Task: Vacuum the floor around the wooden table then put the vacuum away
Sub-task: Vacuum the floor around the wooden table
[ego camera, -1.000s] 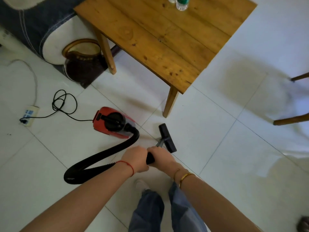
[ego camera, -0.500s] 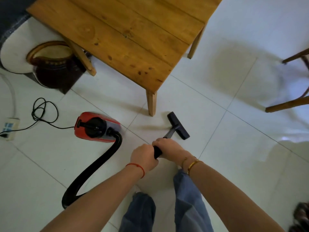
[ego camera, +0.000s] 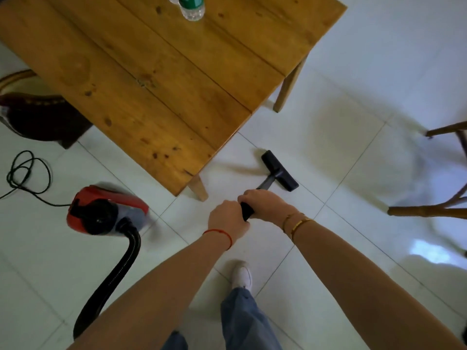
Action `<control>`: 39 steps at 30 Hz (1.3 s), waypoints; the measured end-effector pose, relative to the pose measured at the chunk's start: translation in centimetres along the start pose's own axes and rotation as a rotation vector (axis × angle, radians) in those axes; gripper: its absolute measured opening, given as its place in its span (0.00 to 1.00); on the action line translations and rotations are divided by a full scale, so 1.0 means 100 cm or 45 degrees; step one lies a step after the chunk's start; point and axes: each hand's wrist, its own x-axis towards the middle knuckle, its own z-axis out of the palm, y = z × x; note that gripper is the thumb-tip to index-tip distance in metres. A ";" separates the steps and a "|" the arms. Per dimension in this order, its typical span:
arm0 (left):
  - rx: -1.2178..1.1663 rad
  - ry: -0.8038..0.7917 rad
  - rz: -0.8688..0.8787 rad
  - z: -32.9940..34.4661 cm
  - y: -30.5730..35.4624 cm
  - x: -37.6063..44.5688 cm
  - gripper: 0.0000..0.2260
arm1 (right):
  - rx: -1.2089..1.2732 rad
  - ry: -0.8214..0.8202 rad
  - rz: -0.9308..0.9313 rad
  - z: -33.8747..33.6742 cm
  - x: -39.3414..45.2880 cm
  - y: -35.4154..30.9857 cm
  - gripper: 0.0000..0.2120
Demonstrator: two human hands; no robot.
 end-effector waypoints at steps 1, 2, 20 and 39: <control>-0.028 0.007 -0.012 -0.001 0.010 0.013 0.05 | -0.015 0.006 0.000 -0.007 0.005 0.015 0.08; -0.050 0.015 -0.020 -0.002 0.019 0.026 0.05 | -0.032 0.013 0.000 -0.013 0.010 0.028 0.08; -0.028 -0.046 -0.026 -0.011 0.017 0.023 0.05 | 0.245 0.136 -0.053 -0.003 0.014 0.023 0.07; 0.279 -0.168 0.019 -0.030 -0.177 -0.132 0.10 | 0.503 0.200 0.040 0.078 0.002 -0.228 0.06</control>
